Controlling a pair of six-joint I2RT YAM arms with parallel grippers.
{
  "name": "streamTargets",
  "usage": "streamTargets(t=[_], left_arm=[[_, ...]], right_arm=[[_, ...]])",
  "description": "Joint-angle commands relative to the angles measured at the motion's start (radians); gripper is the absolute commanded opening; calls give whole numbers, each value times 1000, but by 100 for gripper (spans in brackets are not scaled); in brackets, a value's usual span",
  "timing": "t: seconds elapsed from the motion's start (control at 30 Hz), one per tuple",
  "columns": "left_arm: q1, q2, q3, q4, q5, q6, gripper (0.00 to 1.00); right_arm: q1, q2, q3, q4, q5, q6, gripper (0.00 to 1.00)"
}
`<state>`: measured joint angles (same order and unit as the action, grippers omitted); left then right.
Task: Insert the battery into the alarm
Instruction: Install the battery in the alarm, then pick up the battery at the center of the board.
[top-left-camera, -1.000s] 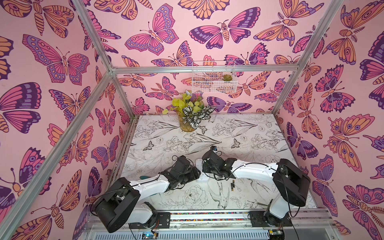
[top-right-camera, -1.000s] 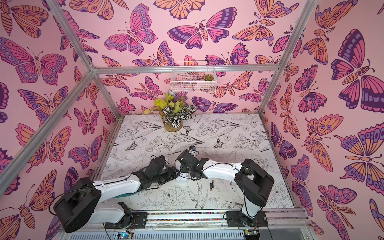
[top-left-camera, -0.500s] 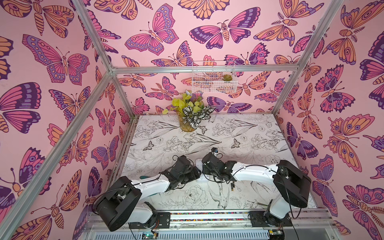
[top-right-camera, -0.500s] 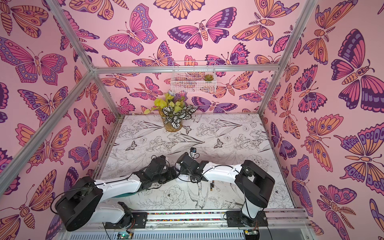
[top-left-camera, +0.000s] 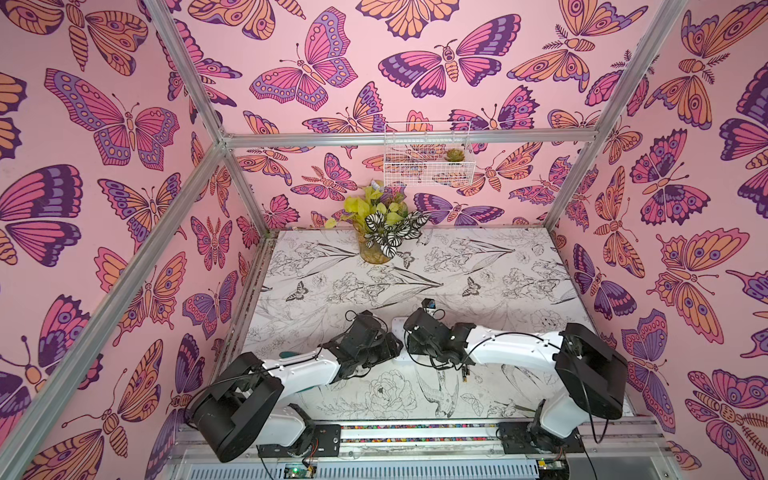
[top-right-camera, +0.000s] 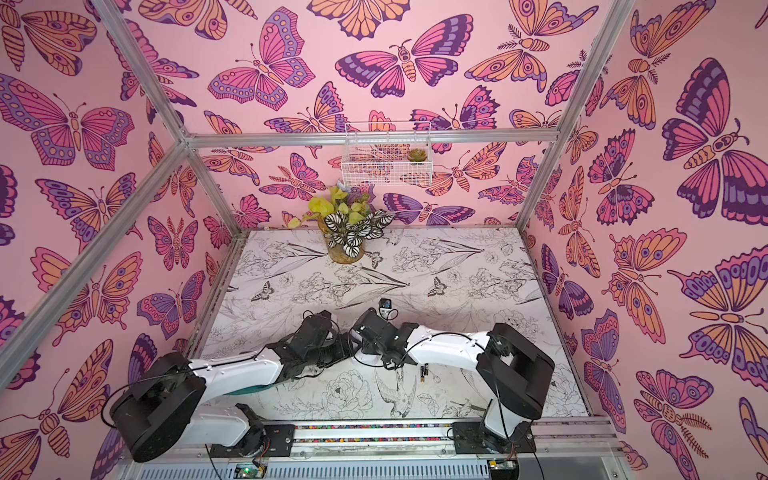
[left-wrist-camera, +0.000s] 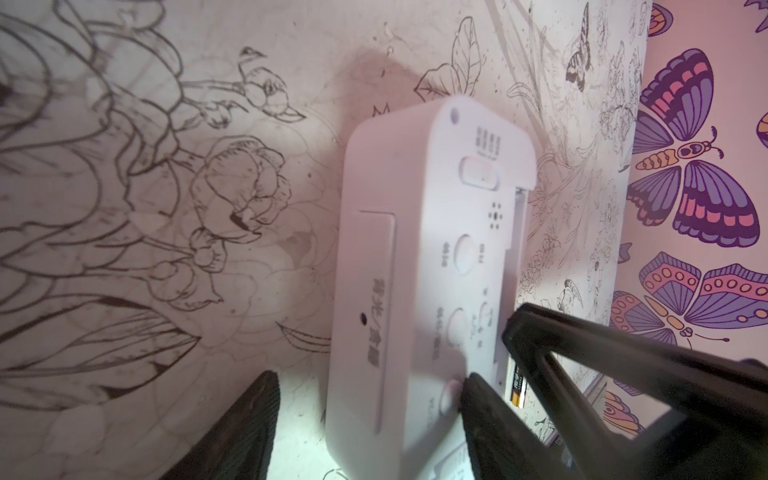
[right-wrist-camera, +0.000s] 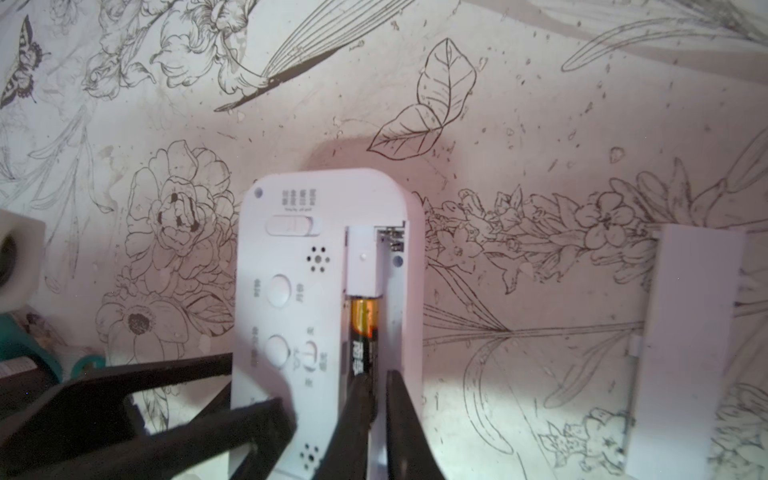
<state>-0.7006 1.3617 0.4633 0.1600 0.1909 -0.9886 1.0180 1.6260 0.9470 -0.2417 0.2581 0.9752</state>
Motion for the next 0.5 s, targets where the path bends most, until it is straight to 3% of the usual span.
streamTargets(t=[0.0, 0.37, 0.47], left_arm=[[4, -21, -13, -63, -15, 6, 71], [4, -79, 18, -134, -37, 40, 77], [4, -81, 31, -143, -31, 48, 80]], right_arm=[[6, -104, 50, -133, 49, -75, 17], [-96, -490, -237, -311, 159, -88, 27], [-115, -554, -321, -314, 118, -75, 31]])
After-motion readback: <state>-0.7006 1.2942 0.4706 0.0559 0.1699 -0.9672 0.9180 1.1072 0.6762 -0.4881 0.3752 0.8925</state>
